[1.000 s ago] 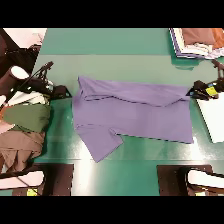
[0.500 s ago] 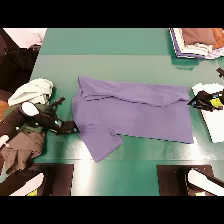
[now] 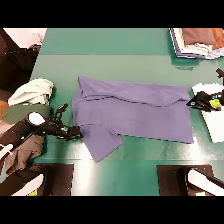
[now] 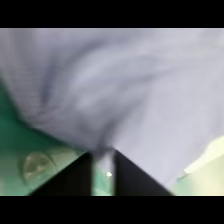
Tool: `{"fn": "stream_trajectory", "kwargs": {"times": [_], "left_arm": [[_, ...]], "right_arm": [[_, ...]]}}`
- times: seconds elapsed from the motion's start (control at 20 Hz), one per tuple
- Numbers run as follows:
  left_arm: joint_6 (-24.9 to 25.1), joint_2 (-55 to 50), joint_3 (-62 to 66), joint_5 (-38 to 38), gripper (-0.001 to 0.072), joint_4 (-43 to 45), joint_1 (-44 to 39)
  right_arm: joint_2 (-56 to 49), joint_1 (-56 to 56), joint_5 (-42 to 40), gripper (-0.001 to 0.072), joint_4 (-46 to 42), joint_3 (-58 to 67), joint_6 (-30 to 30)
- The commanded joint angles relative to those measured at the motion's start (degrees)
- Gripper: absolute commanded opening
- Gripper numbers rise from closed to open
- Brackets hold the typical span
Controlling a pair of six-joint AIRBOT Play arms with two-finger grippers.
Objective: Fold the shirts.
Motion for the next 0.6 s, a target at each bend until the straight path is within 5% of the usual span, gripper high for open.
{"fn": "stream_trajectory", "kwargs": {"times": [0.0,0.4,0.45,0.55], "left_arm": [[0.7,0.1,-0.2,1.2,0.0023,-2.2,-0.2],[6.0,0.3,2.8,-1.4,0.0022,-4.2,-0.2],[6.3,0.3,3.3,-1.4,0.0022,-4.2,-0.2],[7.1,0.3,3.7,-1.3,0.0022,-4.2,-0.2]], "right_arm": [[0.0,0.0,1.9,0.0389,-0.8,-0.1,-0.1],[3.7,-9.9,3.3,0.0404,-9.0,-13.2,0.0],[3.7,-13.1,3.0,0.0544,-9.0,-16.0,0.0],[3.7,-19.4,1.9,0.0572,-8.8,-21.0,-0.1]]}}
